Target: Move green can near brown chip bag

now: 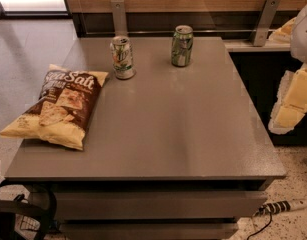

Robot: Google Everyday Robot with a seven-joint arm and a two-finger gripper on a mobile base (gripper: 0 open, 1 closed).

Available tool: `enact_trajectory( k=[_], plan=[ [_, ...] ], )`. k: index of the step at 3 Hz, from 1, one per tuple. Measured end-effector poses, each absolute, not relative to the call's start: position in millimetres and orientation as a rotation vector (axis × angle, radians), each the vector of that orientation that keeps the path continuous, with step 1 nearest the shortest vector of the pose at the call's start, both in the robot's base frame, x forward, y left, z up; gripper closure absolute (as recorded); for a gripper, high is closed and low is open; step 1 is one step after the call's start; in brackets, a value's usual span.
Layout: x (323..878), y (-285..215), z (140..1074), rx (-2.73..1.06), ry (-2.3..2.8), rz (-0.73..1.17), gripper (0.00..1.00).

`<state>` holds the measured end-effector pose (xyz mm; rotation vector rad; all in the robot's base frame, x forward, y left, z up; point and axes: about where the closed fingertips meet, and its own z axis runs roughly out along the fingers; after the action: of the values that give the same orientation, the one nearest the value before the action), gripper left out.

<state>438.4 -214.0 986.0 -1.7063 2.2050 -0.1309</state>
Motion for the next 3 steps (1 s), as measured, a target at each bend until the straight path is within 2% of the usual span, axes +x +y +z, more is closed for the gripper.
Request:
enact_trajectory(
  k=[2, 3],
  plan=[
    [447.9, -221.0, 986.2, -1.655, 2.194, -0.128, 0.0],
    [461.5, -240.6, 979.3, -1.505, 2.193, -0.07, 0.0]
  ],
)
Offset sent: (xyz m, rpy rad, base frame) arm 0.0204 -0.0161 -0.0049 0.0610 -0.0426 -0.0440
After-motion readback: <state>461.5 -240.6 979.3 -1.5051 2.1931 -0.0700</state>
